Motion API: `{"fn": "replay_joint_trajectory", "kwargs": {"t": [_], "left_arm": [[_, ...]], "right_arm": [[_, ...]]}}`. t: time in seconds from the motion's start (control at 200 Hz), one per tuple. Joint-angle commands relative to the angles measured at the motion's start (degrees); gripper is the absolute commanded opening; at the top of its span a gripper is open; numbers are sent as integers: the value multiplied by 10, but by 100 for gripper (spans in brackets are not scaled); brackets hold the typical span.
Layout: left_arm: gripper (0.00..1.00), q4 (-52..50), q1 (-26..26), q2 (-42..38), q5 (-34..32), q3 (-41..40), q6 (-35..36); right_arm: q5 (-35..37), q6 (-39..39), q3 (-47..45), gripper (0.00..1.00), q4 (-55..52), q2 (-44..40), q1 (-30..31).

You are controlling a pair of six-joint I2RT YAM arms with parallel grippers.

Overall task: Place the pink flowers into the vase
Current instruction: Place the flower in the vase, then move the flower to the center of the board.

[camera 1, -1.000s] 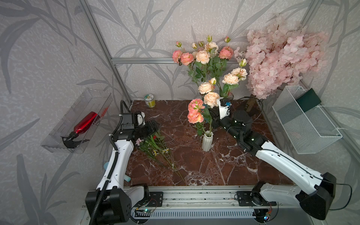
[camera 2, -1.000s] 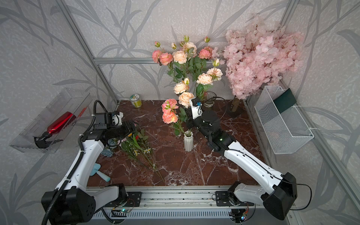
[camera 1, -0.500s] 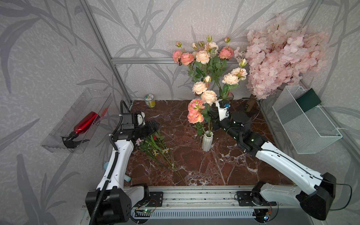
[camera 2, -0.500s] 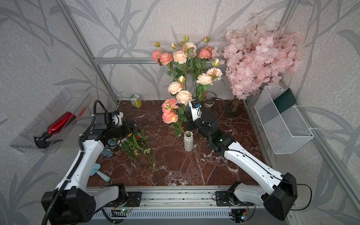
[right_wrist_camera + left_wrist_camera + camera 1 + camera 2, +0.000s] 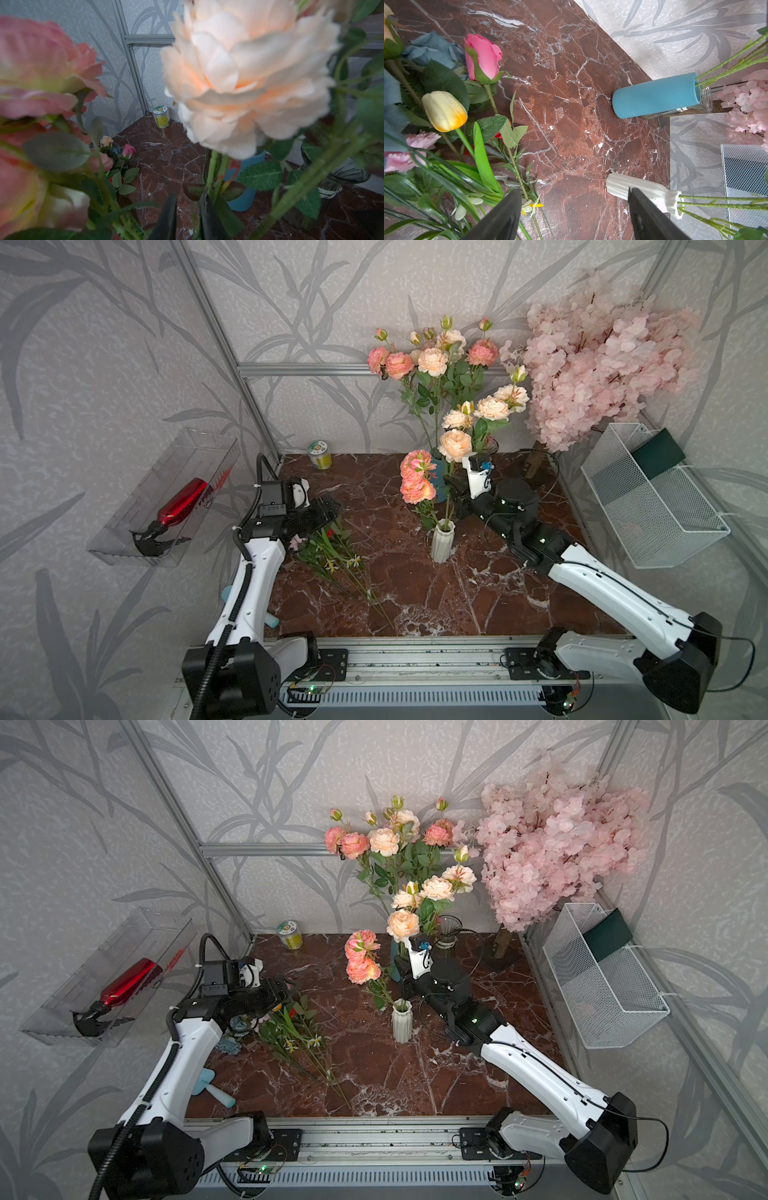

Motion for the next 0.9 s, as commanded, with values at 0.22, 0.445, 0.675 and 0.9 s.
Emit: {"fn": "replay_joint_trajectory", "kwargs": {"t": [0.22,0.445,0.675,0.9], "left_arm": [[81,-28,4,-15,-76,5,18],[81,-43,-3,-18,-130,10,26],[81,-128,-50,12,-274,57,26],[80,-218,-65,-2,-395,68,-60]], "right_arm": [[43,-14,11,25,-69,-49,23],[93,-15,32,27,-145,-80,48],[224,-16,29,29,-205,-112,63],[248,16,19,28,-250,-121,64]]}}
